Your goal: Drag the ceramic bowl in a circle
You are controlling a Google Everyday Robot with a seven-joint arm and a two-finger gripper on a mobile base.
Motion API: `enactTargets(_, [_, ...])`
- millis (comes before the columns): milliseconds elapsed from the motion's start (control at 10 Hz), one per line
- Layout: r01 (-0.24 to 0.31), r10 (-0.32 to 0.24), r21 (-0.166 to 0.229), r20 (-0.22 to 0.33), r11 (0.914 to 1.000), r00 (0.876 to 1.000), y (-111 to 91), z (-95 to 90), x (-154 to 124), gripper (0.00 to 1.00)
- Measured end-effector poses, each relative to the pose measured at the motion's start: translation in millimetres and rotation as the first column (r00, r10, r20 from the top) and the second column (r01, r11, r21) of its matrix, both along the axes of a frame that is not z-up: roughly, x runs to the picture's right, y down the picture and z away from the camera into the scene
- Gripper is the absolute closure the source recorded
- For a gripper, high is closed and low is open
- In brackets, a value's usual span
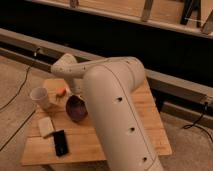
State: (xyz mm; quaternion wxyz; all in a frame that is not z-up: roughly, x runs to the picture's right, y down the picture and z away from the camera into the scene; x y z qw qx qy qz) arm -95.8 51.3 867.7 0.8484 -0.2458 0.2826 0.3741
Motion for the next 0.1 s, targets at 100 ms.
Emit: enactTargets(100, [-0.021, 0.021, 0.009, -0.030, 0.9997, 0.999, -4.0, 3.6, 8.8, 1.00])
